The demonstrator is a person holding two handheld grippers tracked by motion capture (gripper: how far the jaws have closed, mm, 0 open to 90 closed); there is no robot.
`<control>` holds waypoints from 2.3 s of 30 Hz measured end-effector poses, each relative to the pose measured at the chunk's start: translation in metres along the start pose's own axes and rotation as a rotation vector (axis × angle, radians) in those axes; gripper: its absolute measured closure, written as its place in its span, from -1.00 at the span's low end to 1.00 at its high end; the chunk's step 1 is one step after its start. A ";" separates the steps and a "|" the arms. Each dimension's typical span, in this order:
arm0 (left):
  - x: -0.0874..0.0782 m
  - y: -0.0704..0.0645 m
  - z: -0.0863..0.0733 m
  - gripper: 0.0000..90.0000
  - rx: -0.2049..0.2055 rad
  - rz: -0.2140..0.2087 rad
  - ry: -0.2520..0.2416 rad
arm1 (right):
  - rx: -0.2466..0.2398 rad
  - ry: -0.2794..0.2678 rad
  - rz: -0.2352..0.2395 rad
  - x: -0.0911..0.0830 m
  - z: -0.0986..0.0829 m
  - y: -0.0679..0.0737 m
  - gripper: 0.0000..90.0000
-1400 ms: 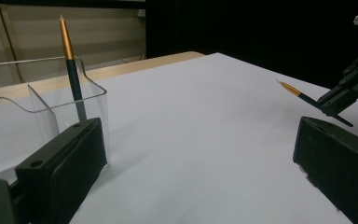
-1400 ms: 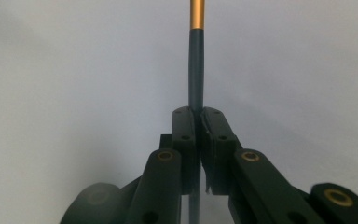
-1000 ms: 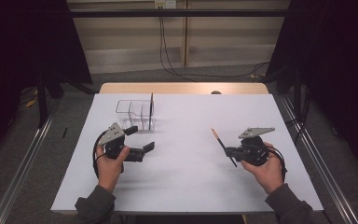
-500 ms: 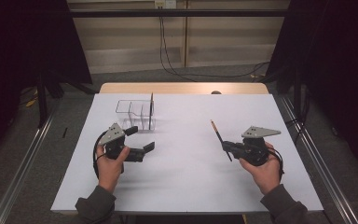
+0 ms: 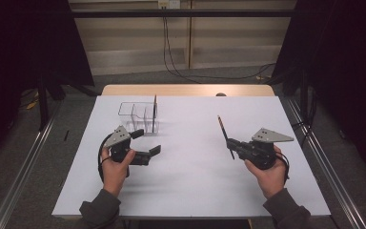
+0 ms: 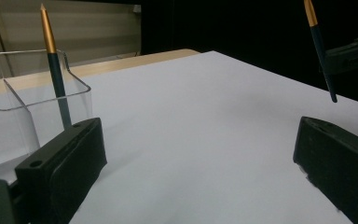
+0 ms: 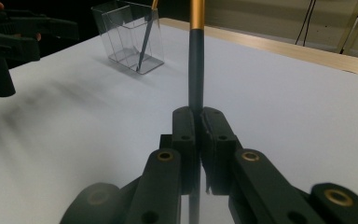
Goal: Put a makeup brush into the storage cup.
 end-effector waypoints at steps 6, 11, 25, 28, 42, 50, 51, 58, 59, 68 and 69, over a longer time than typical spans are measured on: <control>0.002 -0.002 0.000 -0.96 -0.007 0.014 0.003 | -0.002 -0.015 0.009 0.002 0.001 0.002 0.90; 0.003 -0.002 -0.001 -0.96 -0.008 0.015 0.005 | -0.006 -0.023 0.022 0.006 0.003 0.005 0.90; 0.002 -0.001 -0.001 -0.96 -0.010 0.006 0.011 | 0.005 -0.054 0.068 0.024 0.009 0.019 0.90; 0.002 -0.001 -0.001 -0.96 -0.014 0.008 0.007 | 0.010 -0.057 0.077 0.027 0.009 0.021 0.90; 0.004 -0.003 -0.001 -0.96 -0.009 0.005 0.015 | 0.014 -0.071 0.116 0.041 0.008 0.029 0.90; 0.006 -0.003 -0.002 -0.96 -0.011 -0.001 0.011 | 0.022 -0.082 0.141 0.047 0.008 0.032 0.90; 0.005 -0.003 -0.002 -0.96 -0.010 -0.012 0.014 | 0.023 -0.080 0.140 0.047 0.008 0.032 0.90; 0.007 -0.003 -0.002 -0.96 -0.010 -0.012 0.017 | 0.023 -0.089 0.156 0.051 0.007 0.034 0.90; 0.007 -0.003 -0.002 -0.97 -0.017 -0.010 0.014 | 0.022 -0.090 0.157 0.052 0.006 0.034 0.90; 0.009 -0.004 -0.002 -0.99 -0.030 -0.015 0.012 | 0.017 -0.091 0.165 0.052 0.006 0.035 0.90; 0.009 -0.004 -0.001 -1.00 -0.028 -0.014 0.012 | 0.018 -0.092 0.165 0.052 0.006 0.035 0.89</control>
Point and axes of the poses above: each handheld gripper's, and its own axes: x roughly forward along the jaws, z roughly out of its top, y roughly to its left, the point moved 2 cm from there along x, roughly forward along the jaws, and after that the axes turned 13 degrees about -y, right-handed, at the moved point
